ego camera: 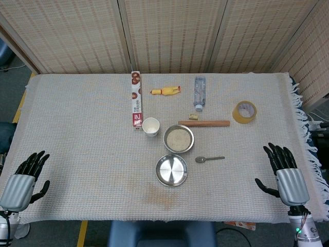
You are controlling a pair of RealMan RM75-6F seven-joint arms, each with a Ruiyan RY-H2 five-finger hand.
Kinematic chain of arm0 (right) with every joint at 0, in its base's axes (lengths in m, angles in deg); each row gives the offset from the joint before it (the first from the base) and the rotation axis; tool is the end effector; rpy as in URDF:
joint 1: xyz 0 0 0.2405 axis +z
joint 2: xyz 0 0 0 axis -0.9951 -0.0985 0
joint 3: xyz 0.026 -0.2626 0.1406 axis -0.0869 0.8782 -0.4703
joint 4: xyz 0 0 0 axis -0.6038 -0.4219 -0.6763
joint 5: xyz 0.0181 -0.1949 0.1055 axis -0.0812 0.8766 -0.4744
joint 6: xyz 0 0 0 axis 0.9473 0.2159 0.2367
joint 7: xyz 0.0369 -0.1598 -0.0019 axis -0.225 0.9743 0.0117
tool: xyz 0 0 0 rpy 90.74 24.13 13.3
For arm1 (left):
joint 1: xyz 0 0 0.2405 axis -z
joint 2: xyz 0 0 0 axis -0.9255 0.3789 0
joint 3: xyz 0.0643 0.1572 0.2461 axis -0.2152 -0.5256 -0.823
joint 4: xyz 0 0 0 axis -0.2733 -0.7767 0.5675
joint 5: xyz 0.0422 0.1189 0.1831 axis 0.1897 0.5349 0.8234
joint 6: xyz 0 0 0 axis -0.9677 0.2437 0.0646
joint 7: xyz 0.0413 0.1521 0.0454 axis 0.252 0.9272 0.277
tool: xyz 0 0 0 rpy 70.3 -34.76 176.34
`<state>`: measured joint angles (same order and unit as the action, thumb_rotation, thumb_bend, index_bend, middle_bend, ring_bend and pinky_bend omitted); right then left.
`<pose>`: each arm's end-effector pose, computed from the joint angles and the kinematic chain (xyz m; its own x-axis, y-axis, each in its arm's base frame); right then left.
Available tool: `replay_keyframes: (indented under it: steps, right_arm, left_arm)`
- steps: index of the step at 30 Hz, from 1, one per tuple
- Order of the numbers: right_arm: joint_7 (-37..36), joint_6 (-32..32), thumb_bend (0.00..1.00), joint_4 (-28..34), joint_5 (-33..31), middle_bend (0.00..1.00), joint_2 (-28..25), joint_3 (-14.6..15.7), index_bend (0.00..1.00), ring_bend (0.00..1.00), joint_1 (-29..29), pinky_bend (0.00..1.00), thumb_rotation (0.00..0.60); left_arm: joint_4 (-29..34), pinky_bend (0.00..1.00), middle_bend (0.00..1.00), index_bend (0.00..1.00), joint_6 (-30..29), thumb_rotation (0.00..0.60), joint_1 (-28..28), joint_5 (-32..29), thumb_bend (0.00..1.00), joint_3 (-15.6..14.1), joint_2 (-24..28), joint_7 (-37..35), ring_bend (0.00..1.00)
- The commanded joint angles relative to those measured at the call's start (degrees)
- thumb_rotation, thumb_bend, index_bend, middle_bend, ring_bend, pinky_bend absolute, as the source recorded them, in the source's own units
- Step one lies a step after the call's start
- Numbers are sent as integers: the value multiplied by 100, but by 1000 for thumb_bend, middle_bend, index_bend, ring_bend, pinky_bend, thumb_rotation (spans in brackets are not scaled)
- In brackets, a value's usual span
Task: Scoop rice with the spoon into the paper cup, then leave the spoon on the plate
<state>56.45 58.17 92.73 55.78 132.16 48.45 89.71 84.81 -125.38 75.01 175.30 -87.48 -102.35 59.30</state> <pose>-0.3266 -0.2015 0.1274 0.3562 0.0280 0.9340 -0.9291 -0.0959 0.3572 -0.3507 0.2103 0.1414 0.4711 0.0082 0.8820 0.8735 -0.1437 -0.4652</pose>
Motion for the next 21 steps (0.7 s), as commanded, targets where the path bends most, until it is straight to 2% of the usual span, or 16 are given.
replay_keyframes:
  steps: [1, 6, 11, 17, 21]
  right_arm:
    - [-25, -95, 163, -21, 30, 0, 43, 21, 91, 0, 40, 0, 523]
    - [83, -445, 188, -62, 48, 0, 285, -56, 178, 0, 292, 0, 530]
    - [510, -1129, 231, -66, -159, 0, 576, -382, 296, 0, 853, 0, 544]
    - [1144, -2024, 241, -222, -592, 0, 1111, -655, 457, 0, 1520, 0, 565]
    - [1556, -2410, 242, -546, -934, 0, 1541, -776, 485, 0, 1838, 0, 578]
  left_arm:
    - [51, 185, 0, 0, 94, 600, 31, -53, 420, -1, 2, 73, 0]
    - [142, 185, 0, 0, 113, 600, 58, 15, 419, -27, 6, 93, 0]
    - [102, 185, 0, 0, -28, 600, 78, 256, 420, -62, 2, -56, 0]
    - [79, 185, 0, 0, -17, 600, 81, 248, 421, -81, 57, -226, 0]
    - [140, 185, 0, 0, 73, 600, 77, 170, 421, -110, 133, -292, 0]
